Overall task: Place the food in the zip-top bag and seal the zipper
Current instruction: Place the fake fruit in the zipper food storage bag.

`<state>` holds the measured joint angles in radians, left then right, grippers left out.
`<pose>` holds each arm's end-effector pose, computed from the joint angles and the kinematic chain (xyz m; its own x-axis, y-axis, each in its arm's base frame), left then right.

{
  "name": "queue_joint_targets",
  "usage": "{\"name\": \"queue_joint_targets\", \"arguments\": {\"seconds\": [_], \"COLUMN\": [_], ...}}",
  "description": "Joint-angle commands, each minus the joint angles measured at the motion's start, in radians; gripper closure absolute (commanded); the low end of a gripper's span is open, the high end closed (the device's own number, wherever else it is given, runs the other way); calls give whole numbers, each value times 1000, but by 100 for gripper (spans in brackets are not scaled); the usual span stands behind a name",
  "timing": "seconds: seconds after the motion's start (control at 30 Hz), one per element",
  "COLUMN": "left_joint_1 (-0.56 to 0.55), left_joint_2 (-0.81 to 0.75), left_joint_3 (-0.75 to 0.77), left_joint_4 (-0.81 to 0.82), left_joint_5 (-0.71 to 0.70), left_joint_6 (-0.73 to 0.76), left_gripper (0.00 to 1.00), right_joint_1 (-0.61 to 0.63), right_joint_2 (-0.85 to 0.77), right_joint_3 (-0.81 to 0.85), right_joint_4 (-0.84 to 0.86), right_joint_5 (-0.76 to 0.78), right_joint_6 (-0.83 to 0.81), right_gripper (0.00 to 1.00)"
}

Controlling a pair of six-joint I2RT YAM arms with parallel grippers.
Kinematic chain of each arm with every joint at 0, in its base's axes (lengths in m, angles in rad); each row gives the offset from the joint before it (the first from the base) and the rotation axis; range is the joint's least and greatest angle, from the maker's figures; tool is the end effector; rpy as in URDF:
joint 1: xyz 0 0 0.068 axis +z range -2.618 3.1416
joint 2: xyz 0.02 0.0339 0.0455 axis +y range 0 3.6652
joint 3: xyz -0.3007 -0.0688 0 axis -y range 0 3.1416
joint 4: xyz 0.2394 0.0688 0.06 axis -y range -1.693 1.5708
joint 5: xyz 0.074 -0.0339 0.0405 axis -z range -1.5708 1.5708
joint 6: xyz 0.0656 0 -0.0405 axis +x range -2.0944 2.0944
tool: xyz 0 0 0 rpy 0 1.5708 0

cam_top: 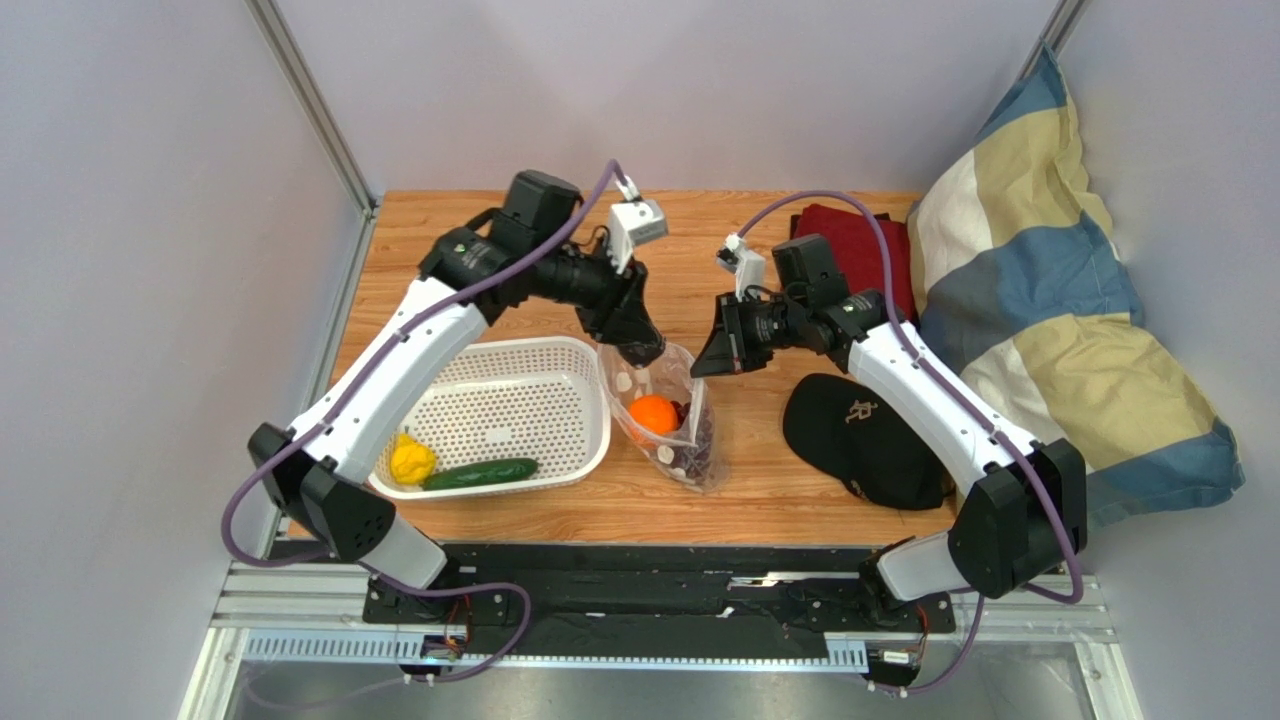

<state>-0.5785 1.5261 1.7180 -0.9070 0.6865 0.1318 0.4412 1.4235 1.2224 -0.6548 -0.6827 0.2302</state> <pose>0.2488 -0.2121 0.4367 -0.4360 0.4061 -0.8031 0.8886 0.3355 -0.3128 0.2575 0.1674 0.3276 -0.8258 -0.1942 -0.5295 -0.5309 0.5847 0.6134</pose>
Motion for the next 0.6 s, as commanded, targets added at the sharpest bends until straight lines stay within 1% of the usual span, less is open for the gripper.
{"name": "queue_joint_targets", "arguments": {"seconds": [0.0, 0.03, 0.07, 0.1, 0.17, 0.2, 0.27, 0.3, 0.33, 0.37, 0.4, 0.43, 0.47, 0.5, 0.53, 0.57], "left_joint_1": [-20, -20, -17, -15, 2, 15, 80, 113, 179, 225, 267, 304, 384, 416, 448, 494], "left_joint_2": [42, 52, 57, 57, 39, 13, -12, -38, -46, -58, -76, -84, -95, -121, -136, -153], "left_joint_3": [3, 17, 47, 60, 78, 80, 80, 75, 69, 49, 34, 16, -29, -61, -98, -173], "left_joint_4": [-9, -65, -93, -143, -180, -214, -259, -321, -361, -404, -491, -533, -577, -633, -645, -650], "left_joint_5": [-33, -33, -39, -41, -41, -39, -54, -59, -61, -50, -42, -41, -33, -45, -63, -97], "left_joint_6": [12, 38, 57, 96, 126, 165, 215, 245, 329, 377, 423, 543, 607, 674, 719, 812], "left_gripper": [34, 12, 1, 1, 1, 1, 1, 1, 1, 1, 1, 2, 4, 6, 12, 13], "right_joint_1": [-12, -10, -12, -13, -13, -13, -16, -16, -16, -16, -18, -18, -16, -18, -18, -18], "right_joint_2": [-18, -26, -28, -29, -35, -38, -46, -49, -54, -61, -64, -69, -74, -75, -78, -78], "right_joint_3": [39, 37, 34, 26, 22, 17, 14, 12, 8, 5, 2, -6, -12, -15, -23, -24], "right_joint_4": [6, 4, 4, 7, 7, 7, 9, 7, 6, 7, 7, 7, 9, 12, 14, 15], "right_joint_5": [-14, -14, -15, -15, -17, -15, -14, -14, -12, -9, -9, -9, -11, -12, -14, -17], "right_joint_6": [-8, -8, -11, -9, -14, -15, -20, -25, -28, -29, -31, -32, -31, -31, -29, -28], "right_gripper": [100, 100, 100, 100, 100, 100, 100, 100, 100, 100, 100, 100, 100, 100, 100, 100]}}
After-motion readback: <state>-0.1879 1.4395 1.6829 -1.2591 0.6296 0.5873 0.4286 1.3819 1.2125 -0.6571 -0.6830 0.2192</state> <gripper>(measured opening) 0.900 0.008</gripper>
